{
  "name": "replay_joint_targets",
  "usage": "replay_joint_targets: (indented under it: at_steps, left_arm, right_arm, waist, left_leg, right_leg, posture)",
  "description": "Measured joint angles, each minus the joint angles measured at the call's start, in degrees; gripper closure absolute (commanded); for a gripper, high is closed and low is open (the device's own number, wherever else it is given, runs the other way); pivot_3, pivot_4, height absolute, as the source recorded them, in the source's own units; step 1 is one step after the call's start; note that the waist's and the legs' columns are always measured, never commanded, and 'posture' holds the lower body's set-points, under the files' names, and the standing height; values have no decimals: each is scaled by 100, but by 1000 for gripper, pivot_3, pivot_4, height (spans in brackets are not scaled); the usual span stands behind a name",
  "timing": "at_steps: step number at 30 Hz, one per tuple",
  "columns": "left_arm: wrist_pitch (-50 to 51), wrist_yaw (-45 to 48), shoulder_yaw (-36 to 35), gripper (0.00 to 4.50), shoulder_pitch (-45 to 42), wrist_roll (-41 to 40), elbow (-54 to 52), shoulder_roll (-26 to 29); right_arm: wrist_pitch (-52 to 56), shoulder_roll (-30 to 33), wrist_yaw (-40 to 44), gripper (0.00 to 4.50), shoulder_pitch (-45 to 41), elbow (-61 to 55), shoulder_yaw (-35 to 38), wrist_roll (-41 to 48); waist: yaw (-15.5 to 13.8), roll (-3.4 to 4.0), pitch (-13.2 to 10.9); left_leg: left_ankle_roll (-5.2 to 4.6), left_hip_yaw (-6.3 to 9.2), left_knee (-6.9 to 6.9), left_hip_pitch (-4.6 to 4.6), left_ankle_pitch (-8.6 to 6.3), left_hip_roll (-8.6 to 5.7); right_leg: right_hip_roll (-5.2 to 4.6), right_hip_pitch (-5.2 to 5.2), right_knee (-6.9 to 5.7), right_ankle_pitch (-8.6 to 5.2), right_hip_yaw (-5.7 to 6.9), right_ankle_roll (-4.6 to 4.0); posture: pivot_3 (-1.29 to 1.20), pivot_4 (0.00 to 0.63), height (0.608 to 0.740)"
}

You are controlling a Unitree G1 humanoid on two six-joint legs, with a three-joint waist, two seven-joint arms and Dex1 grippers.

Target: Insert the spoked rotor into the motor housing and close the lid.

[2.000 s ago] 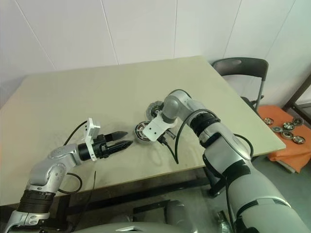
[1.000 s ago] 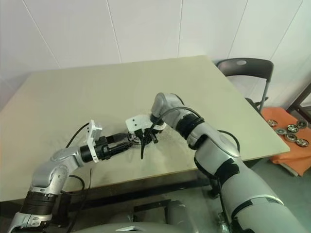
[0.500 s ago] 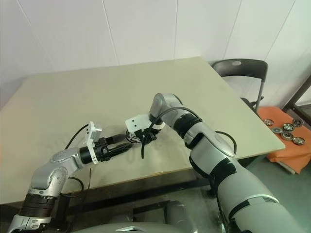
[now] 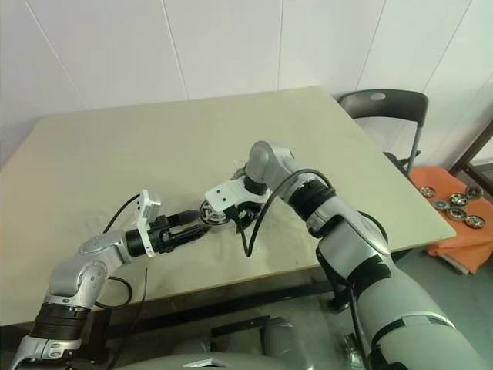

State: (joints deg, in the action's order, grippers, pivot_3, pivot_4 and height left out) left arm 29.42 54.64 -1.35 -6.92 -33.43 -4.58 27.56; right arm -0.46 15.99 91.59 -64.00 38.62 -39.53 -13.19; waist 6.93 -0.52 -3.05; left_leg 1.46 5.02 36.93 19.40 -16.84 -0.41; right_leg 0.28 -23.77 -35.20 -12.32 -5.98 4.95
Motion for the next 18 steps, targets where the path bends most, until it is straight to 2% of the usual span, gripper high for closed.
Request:
replay_joint_targets:
  at_steps: [2, 5, 13, 18]
  left_arm:
    - [0, 14, 0, 1215, -2, 0, 7, 22]
    - [-2, 28, -5, 1215, -4, 0, 12, 64]
    - [-360, 245, -6, 1215, 10, 181, 22, 340]
    - [-639, 537, -5, 1215, 84, 413, 22, 736]
  right_arm:
    - [-88, 7, 13, 2537, 6, -81, 132, 112]
    - [-997, 57, -513, 2537, 21, -84, 238, 35]
    - [-2857, 197, -1665, 2537, 119, 566, 37, -791]
    - [-3132, 178, -1799, 2537, 155, 855, -20, -1004]
  waist:
    - [-1, 0, 0]
    - [5, 0, 0]
    - [11, -1, 0]
    - [16, 1, -1]
  left_leg:
    - [0, 0, 0, -1, 0, 0]
    - [0, -2, 1, -3, 0, 0]
    - [0, -5, 0, -3, 0, -1]
    - [0, -6, -1, -3, 0, 0]
  right_leg:
    - [-1, 1, 0, -5, 0, -8]
    - [-2, 5, 2, -10, 0, -15]
    - [-1, 4, 4, -10, -1, -17]
    - [-1, 4, 3, -10, -3, -17]
  posture:
    - [0, 0, 740]
    - [0, 0, 740]
    - [0, 0, 740]
    - [0, 0, 740]
